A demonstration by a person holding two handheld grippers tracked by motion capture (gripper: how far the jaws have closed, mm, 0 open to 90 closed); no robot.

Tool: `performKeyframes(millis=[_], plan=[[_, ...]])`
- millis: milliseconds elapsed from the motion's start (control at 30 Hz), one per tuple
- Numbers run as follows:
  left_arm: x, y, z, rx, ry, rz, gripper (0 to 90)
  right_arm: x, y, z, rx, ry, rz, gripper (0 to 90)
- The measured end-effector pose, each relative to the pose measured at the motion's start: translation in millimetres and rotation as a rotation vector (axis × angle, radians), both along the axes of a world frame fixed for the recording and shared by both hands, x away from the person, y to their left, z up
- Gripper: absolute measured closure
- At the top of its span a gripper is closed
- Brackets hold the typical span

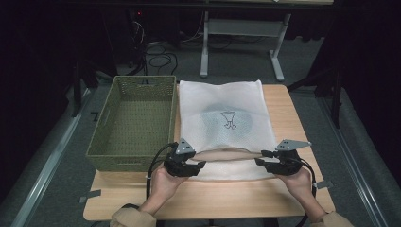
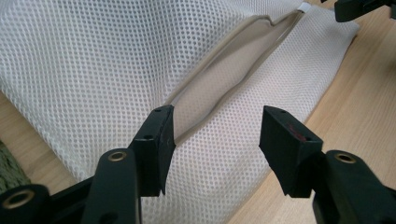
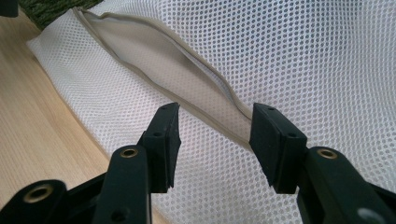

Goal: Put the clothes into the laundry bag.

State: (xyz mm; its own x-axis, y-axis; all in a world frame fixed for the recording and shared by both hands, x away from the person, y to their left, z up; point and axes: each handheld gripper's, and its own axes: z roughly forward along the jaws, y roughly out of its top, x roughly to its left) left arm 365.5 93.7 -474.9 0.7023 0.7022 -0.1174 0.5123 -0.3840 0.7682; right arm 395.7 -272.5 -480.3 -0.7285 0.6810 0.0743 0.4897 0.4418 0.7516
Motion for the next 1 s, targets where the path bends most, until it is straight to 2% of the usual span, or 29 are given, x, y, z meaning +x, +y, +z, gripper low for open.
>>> performKeyframes(millis=[133,233,367,500,567,633,767,833,1000], plan=[[-2.4,1.1,-2.2,-0.022,-0.001,0.0,44.1,-1.5,-2.2,-5.6,0.019,0.019,-0.012,52.8],[-3.3,-0.7,-3.6,0.005,-0.004,-0.006,43.4,-4.2,-2.3,-8.7,0.008,0.025,-0.011,52.8],[-4.1,-1.1,-4.4,0.009,-0.001,-0.008,43.1,-5.7,-3.8,-9.7,0.009,0.017,-0.013,52.7],[-4.5,-1.0,-7.1,0.015,0.007,-0.005,43.0,-8.5,-3.5,-12.5,-0.004,0.021,-0.019,52.4],[-4.4,-1.1,-11.4,-0.002,0.035,-0.008,43.4,-10.8,-2.3,-14.4,-0.021,0.015,-0.017,52.4],[-4.3,-2.6,-14.4,0.024,0.034,-0.007,43.5,-11.7,-1.4,-16.0,-0.028,0.016,-0.014,52.4],[-4.2,-3.1,-17.0,0.03,0.034,0.0,43.4,-12.5,-0.7,-17.4,-0.029,0.021,-0.011,52.4],[-4.2,-4.3,-18.6,0.049,0.04,-0.002,43.2,-13.4,-0.5,-18.4,-0.03,0.024,-0.012,52.4],[-5.0,-7.9,-22.4,0.084,0.036,-0.013,42.7,-16.1,-0.4,-21.7,-0.077,0.015,-0.02,52.4]])
